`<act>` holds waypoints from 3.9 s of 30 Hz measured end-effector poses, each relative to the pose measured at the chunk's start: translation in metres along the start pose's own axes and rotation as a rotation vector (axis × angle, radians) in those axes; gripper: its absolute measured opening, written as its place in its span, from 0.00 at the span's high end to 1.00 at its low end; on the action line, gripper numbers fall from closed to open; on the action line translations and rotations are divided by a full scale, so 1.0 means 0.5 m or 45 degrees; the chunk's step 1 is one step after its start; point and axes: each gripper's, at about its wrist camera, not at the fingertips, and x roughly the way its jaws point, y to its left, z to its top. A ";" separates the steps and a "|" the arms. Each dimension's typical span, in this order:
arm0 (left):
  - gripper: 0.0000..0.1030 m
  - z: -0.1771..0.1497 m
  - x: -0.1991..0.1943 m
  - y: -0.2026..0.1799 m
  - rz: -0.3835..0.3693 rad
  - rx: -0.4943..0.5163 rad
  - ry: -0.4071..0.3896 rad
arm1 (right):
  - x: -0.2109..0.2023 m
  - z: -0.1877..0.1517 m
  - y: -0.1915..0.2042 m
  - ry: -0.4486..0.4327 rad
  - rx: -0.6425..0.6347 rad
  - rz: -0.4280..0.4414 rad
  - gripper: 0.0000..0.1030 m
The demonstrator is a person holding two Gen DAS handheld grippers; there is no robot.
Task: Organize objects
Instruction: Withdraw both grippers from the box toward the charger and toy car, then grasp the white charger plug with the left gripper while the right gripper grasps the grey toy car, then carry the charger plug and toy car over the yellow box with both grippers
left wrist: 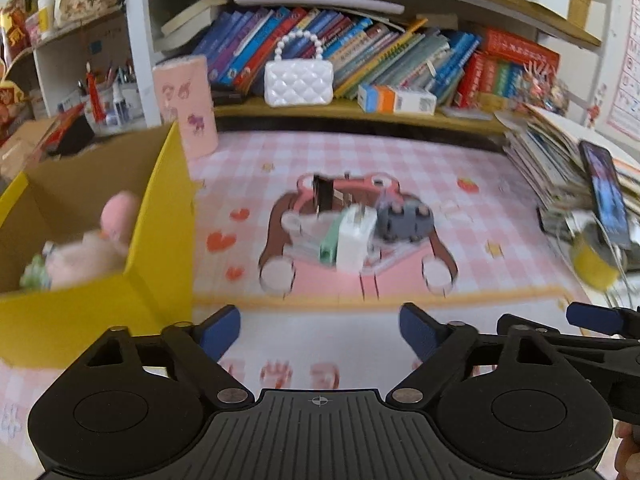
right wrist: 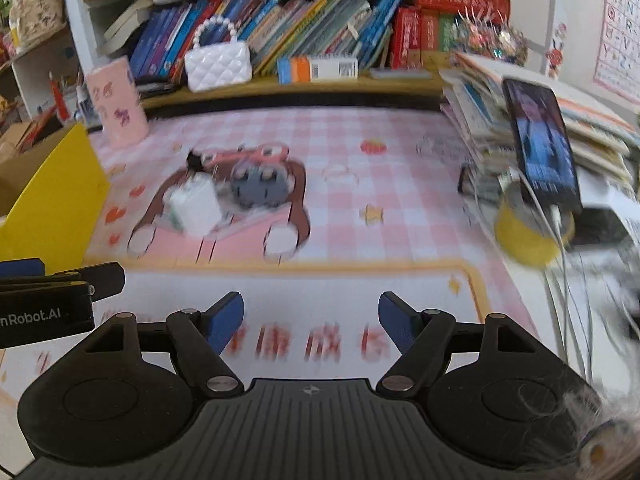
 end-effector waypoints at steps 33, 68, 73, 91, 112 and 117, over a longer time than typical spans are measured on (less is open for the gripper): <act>0.76 0.074 0.103 0.003 0.022 -0.153 -0.003 | 0.270 0.152 -0.002 0.008 -0.175 0.275 0.28; 0.76 -0.093 -0.096 0.119 0.008 -0.268 0.044 | 0.001 0.029 0.070 0.009 -0.165 0.319 0.45; 0.76 -0.124 -0.123 0.160 -0.030 -0.284 0.040 | -0.044 -0.016 0.108 0.031 -0.189 0.324 0.45; 0.76 -0.227 -0.258 0.373 -0.057 -0.357 -0.007 | -0.157 -0.141 0.352 0.051 -0.263 0.354 0.45; 0.76 -0.221 -0.343 0.498 -0.071 -0.381 -0.196 | -0.227 -0.162 0.491 -0.057 -0.254 0.335 0.45; 0.76 -0.192 -0.350 0.506 -0.079 -0.397 -0.251 | -0.228 -0.140 0.498 -0.080 -0.232 0.333 0.45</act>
